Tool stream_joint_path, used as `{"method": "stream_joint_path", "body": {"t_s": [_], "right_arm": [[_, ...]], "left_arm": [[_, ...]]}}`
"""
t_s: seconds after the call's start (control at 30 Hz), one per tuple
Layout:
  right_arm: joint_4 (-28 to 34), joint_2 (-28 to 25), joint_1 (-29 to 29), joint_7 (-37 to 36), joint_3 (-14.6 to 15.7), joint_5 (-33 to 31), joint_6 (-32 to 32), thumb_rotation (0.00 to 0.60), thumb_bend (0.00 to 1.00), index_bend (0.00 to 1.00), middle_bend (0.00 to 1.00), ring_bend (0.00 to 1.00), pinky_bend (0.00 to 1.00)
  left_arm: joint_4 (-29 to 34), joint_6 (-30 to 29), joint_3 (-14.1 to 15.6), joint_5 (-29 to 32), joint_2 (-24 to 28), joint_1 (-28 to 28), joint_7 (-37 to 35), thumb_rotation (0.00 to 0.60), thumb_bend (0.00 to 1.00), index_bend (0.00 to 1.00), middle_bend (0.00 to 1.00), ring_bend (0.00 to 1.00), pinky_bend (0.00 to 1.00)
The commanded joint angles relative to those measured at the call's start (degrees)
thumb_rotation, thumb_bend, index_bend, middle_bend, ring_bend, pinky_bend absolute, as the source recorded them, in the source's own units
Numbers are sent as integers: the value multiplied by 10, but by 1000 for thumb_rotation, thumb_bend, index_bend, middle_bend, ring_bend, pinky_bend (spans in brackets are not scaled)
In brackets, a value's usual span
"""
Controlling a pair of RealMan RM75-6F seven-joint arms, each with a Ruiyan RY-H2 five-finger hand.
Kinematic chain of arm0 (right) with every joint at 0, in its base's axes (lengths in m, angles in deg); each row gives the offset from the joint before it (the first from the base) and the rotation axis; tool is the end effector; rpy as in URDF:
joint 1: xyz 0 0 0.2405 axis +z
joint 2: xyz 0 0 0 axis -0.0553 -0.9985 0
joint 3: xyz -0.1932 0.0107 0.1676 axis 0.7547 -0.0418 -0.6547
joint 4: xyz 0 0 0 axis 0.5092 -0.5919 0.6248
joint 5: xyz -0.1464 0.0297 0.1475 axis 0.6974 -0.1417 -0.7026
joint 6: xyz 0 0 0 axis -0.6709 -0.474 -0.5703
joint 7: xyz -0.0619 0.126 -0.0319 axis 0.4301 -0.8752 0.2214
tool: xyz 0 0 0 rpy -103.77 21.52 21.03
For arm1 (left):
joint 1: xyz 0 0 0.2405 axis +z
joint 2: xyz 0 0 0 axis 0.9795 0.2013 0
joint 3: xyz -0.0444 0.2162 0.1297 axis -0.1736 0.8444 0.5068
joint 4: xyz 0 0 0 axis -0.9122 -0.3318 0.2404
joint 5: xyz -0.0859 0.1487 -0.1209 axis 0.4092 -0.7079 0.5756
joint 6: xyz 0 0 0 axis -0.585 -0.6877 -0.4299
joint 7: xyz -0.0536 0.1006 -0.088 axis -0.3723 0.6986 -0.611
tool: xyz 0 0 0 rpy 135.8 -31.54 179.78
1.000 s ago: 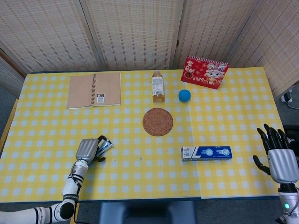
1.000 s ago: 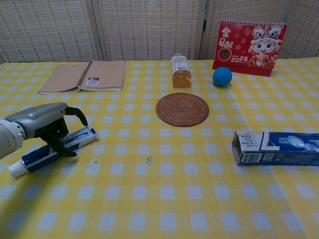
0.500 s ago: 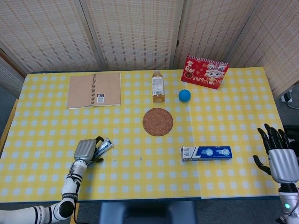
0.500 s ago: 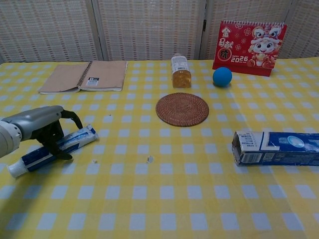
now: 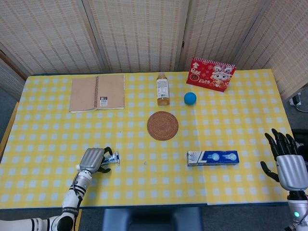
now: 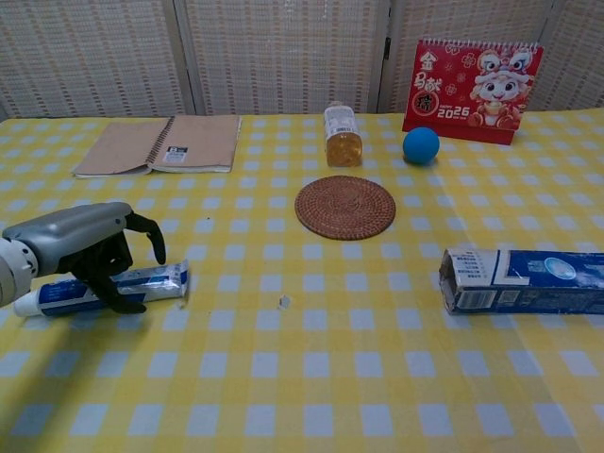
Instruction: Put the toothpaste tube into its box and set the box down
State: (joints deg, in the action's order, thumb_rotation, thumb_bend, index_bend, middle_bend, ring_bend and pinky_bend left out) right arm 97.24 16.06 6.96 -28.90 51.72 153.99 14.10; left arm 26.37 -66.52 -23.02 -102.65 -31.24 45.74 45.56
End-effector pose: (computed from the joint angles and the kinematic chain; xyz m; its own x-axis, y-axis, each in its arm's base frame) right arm -0.3091 -0.1794 0.1651 0.4640 0.0742 0.8827 -0.8835 -0.0328 0.4672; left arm -0.1857 0.2812 -0.0285 0.3612 0.3714 0.8553 0.9324 -0.1503 -0.3285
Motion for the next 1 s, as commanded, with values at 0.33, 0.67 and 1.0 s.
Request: {"method": "stream_joint_path", "body": {"t_s": [0.33,0.67,1.0], "right_arm": [[1,-2,1,-2,1,0,-4,600,345,0,0,0,0],[0,0,1,2,0,-1,-5,600,345,0,0,0,0],[1,1,3,4,0,-2,-8,600,345,0,0,0,0]], "left_arm": [[-43,7,-7,17,-14,-4,-9,600,185,443,1000,1000,1000],[-55,24,-7,27,-15,-8,-21,600,200,458,1000,1000,1000],[-91,27,-10,27,-30,-9,-34,600,528,675,1000,1000,1000]]}}
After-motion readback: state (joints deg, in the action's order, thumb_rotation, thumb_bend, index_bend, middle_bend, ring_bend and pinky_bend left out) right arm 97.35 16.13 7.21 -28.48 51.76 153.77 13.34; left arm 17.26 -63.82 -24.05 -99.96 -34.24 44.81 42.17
